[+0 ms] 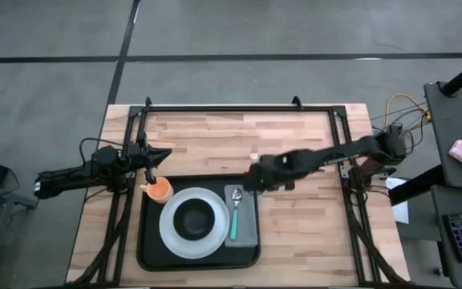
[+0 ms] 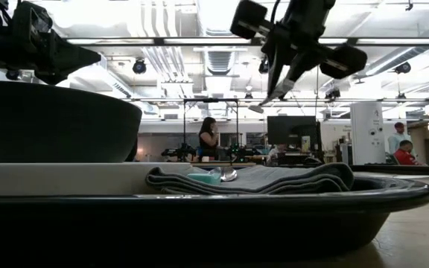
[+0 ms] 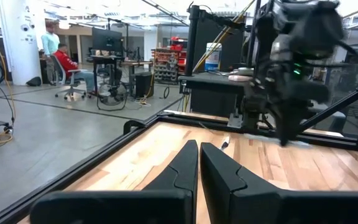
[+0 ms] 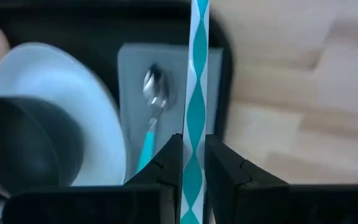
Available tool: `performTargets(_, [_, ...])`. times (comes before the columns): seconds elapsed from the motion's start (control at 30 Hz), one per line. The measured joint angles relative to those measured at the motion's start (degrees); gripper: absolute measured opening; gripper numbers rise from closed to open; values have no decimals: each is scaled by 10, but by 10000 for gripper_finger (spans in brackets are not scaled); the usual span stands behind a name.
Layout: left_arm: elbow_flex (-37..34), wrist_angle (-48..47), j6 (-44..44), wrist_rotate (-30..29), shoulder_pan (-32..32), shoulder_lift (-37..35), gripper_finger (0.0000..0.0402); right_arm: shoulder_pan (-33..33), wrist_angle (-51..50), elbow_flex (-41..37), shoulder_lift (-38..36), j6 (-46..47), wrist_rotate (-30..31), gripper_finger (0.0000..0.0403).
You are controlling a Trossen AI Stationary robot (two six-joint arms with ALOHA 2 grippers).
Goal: Set up tray
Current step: Put the white and green fork on the gray napkin to the right of the green spoon
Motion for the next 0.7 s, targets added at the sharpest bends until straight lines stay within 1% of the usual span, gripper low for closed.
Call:
performTargets(0.17, [0,0,0,0,0,0,0,62,41,0,34,85,13,38])
performTargets(0.27, [0,0,0,0,0,0,0,91,73,0,52,119,15,38])
performTargets(0.37, [0,0,0,0,0,0,0,115,120,0,70,151,30,38])
performTargets(0.5, [0,0,0,0,0,0,0,136,174,0,95,168,43,38])
performTargets(0.7, [0,0,0,0,0,0,0,153,203,1,128,183,44,38])
